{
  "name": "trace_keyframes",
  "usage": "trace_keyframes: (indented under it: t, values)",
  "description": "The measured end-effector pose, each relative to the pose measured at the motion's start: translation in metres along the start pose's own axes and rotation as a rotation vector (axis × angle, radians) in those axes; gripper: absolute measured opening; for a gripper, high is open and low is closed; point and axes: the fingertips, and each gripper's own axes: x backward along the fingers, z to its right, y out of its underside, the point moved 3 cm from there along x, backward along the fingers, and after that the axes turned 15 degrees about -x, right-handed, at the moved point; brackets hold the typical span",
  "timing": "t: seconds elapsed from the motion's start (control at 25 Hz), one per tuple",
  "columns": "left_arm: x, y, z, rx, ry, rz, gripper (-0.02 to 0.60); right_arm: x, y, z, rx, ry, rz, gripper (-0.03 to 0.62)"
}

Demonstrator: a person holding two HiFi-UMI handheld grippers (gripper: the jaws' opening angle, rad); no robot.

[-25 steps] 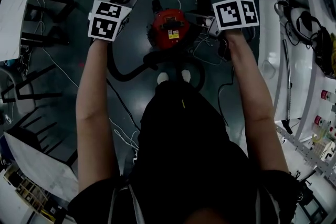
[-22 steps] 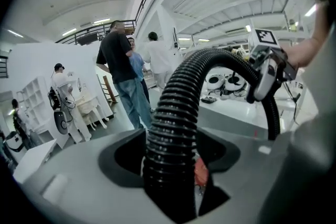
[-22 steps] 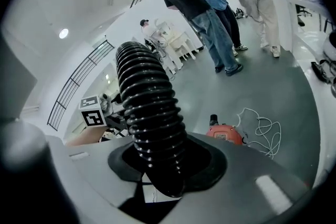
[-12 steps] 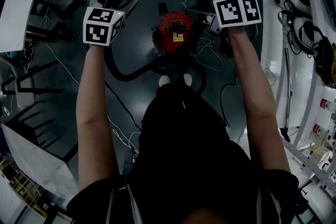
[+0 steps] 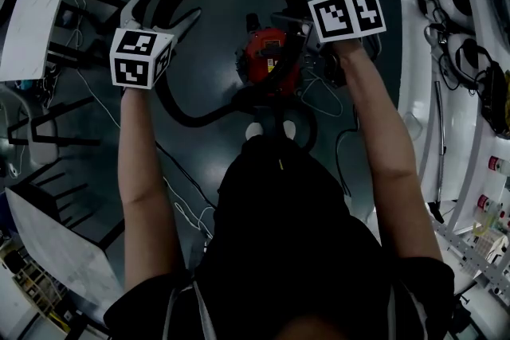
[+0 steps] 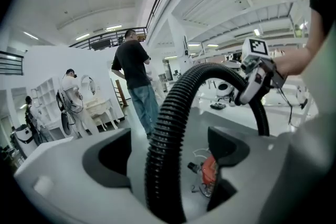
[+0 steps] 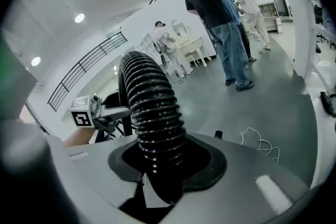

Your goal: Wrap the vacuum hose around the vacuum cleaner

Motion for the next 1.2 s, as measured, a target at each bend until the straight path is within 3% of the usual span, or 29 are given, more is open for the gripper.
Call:
trace_keyframes:
  t: [0.08,0.2,0.36,0.52,0.64,0.88,1.2]
  values:
    - [0.005,-0.002,0.006,-0.012,-0.005,-0.003,0.449,-0.001,-0.005,-0.003,-0.01,-0.007,0.017,0.147]
    - [0.011,-0.009,0.014,-0.064,-0.072,-0.011,0.453,-0.004,-0.011,-0.003,-0.033,-0.01,0.046,0.147]
    - [0.023,-0.02,0.013,-0.05,-0.165,0.026,0.453,-0.01,-0.017,-0.001,-0.068,0.001,0.073,0.147]
    - [0.035,-0.038,0.028,-0.063,-0.154,0.082,0.453,-0.014,-0.019,0.006,-0.134,-0.004,0.106,0.147]
    - [0.031,-0.043,0.055,-0.076,-0.067,0.103,0.452,-0.016,-0.021,0.013,-0.182,0.001,0.137,0.146]
    - [-0.005,-0.019,0.14,-0.079,0.207,0.087,0.451,-0.016,-0.021,0.027,-0.236,0.025,0.187,0.146]
    - [-0.057,0.036,0.243,-0.067,0.529,-0.013,0.438,-0.007,-0.019,0.056,-0.316,0.054,0.219,0.147]
